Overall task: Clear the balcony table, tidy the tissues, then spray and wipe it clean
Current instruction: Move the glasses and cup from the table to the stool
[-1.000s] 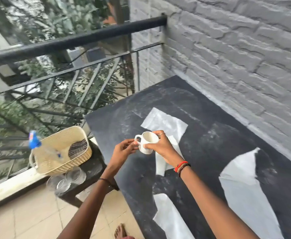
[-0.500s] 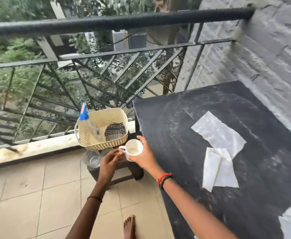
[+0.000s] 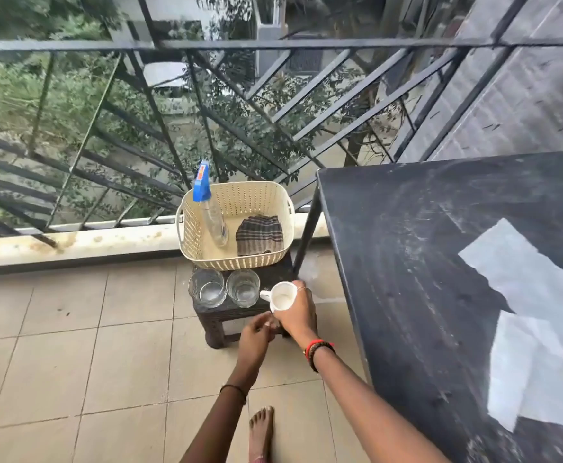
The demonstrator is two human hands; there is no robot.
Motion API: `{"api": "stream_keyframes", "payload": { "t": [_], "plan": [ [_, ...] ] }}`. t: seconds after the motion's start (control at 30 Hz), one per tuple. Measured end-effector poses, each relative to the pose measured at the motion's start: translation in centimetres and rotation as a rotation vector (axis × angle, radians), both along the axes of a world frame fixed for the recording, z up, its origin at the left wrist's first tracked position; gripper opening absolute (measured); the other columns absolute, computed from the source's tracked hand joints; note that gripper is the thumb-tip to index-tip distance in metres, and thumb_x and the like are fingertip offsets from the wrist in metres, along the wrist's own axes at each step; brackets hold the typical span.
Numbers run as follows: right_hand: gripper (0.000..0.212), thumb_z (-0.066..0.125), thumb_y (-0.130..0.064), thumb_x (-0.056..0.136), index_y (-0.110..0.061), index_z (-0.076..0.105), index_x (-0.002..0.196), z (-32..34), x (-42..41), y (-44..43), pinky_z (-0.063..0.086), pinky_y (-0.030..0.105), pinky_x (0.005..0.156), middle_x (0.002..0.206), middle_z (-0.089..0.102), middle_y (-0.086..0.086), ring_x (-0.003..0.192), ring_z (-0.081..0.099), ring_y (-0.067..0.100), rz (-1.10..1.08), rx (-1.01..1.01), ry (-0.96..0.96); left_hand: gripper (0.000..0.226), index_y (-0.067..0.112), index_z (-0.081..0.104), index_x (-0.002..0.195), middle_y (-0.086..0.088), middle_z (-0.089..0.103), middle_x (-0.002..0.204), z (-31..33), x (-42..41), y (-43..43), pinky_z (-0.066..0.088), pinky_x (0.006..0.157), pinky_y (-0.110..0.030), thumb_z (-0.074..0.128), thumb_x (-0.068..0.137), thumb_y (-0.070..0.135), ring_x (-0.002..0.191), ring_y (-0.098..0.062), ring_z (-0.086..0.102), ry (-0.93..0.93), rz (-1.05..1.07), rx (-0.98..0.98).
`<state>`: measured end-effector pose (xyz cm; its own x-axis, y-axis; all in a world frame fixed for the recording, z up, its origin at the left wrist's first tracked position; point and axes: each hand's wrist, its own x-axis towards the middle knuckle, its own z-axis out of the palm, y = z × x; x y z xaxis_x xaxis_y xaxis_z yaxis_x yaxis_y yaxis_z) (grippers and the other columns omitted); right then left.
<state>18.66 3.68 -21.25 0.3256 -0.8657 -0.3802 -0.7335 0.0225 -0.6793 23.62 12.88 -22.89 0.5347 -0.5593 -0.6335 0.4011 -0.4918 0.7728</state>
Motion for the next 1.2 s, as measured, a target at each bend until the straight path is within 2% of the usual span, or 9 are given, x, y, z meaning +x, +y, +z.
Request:
{"api": "stream_keyframes", "payload": {
  "t": [0.07, 0.27, 0.43, 0.53, 0.63, 0.8, 1.0, 1.1, 1.2],
  "plan": [
    [0.056, 0.079, -0.026, 0.062, -0.017, 0.050, 0.109, -2.1, 0.8, -0.3, 0.052, 0.038, 0.077, 0.111, 0.058, 0.005, 0.100, 0.060, 0.027, -0.053, 0.030, 0.006, 0.029, -0.005, 0.057, 0.120, -0.012, 0.061, 0.100, -1.9, 0.4, 0.1, 0.048, 0.062, -0.010, 0.042, 0.096, -0.006, 0.077, -0.009, 0.058, 0.030, 0.014, 0.064],
    [0.067, 0.079, -0.028, 0.068, -0.004, 0.042, 0.119, -6.2, 2.6, -1.6, 0.049, 0.037, 0.083, 0.122, 0.053, 0.015, 0.108, 0.056, 0.035, -0.258, 0.138, 0.018, 0.028, -0.006, 0.056, 0.121, -0.009, 0.059, 0.092, -5.3, 2.0, 0.3, 0.044, 0.064, -0.017, 0.044, 0.097, -0.003, 0.075, -0.007, 0.056, 0.087, 0.053, 0.126],
    [0.065, 0.079, -0.032, 0.066, -0.010, 0.043, 0.115, -8.8, 4.0, -1.5, 0.052, 0.039, 0.079, 0.116, 0.060, 0.012, 0.103, 0.060, 0.034, -0.247, 0.081, 0.053, 0.027, -0.004, 0.055, 0.122, -0.006, 0.060, 0.087, -6.8, 3.6, 0.2, 0.044, 0.067, -0.020, 0.046, 0.097, 0.000, 0.077, -0.011, 0.057, 0.102, 0.114, 0.113],
    [0.073, 0.077, -0.031, 0.061, -0.029, 0.041, 0.124, -10.2, 4.8, -1.6, 0.053, 0.040, 0.081, 0.120, 0.058, 0.002, 0.104, 0.060, 0.027, -0.197, 0.025, 0.027, 0.025, -0.001, 0.057, 0.120, -0.002, 0.063, 0.087, -7.5, 4.4, -0.1, 0.047, 0.070, -0.022, 0.049, 0.096, 0.002, 0.079, -0.012, 0.059, 0.081, 0.114, 0.093],
    [0.063, 0.072, -0.033, 0.060, -0.041, 0.042, 0.114, -11.2, 5.3, -1.7, 0.055, 0.040, 0.076, 0.112, 0.059, -0.002, 0.097, 0.061, 0.025, -0.152, -0.013, 0.036, 0.024, -0.002, 0.057, 0.118, -0.004, 0.063, 0.091, -7.8, 4.9, -0.4, 0.049, 0.068, -0.018, 0.050, 0.095, 0.001, 0.077, -0.009, 0.058, 0.076, 0.133, 0.074],
    [0.056, 0.072, -0.038, 0.059, -0.039, 0.041, 0.106, -12.5, 5.9, -1.8, 0.056, 0.042, 0.072, 0.110, 0.058, -0.001, 0.094, 0.060, 0.025, -0.140, -0.078, 0.048, 0.020, -0.002, 0.056, 0.113, -0.008, 0.061, 0.094, -8.3, 5.5, -0.8, 0.050, 0.062, -0.012, 0.047, 0.096, -0.001, 0.081, -0.014, 0.058, 0.082, 0.157, 0.051],
    [0.077, 0.076, -0.030, 0.053, -0.036, 0.036, 0.118, -13.5, 6.4, -1.7, 0.054, 0.045, 0.081, 0.122, 0.052, 0.003, 0.107, 0.055, 0.027, -0.121, -0.070, 0.083, 0.017, -0.002, 0.061, 0.106, -0.007, 0.065, 0.087, -8.8, 5.9, -0.7, 0.052, 0.080, -0.032, 0.048, 0.095, -0.002, 0.082, -0.018, 0.061, 0.093, 0.151, 0.063],
    [0.081, 0.079, -0.022, 0.053, -0.033, 0.037, 0.122, -13.6, 6.4, -1.9, 0.054, 0.044, 0.084, 0.127, 0.051, 0.002, 0.111, 0.055, 0.027, -0.125, -0.077, 0.092, 0.016, 0.002, 0.061, 0.102, -0.005, 0.065, 0.084, -8.4, 5.9, -0.7, 0.050, 0.075, -0.026, 0.048, 0.095, -0.002, 0.079, -0.016, 0.061, 0.083, 0.148, 0.064],
    [0.075, 0.078, -0.018, 0.057, -0.029, 0.040, 0.120, -13.7, 6.5, -2.3, 0.054, 0.042, 0.084, 0.125, 0.055, 0.002, 0.110, 0.056, 0.027, -0.132, -0.107, 0.095, 0.015, 0.004, 0.061, 0.100, -0.004, 0.064, 0.083, -8.2, 5.8, -0.8, 0.049, 0.073, -0.025, 0.048, 0.095, -0.002, 0.079, -0.016, 0.059, 0.078, 0.146, 0.058]
  ]
}}
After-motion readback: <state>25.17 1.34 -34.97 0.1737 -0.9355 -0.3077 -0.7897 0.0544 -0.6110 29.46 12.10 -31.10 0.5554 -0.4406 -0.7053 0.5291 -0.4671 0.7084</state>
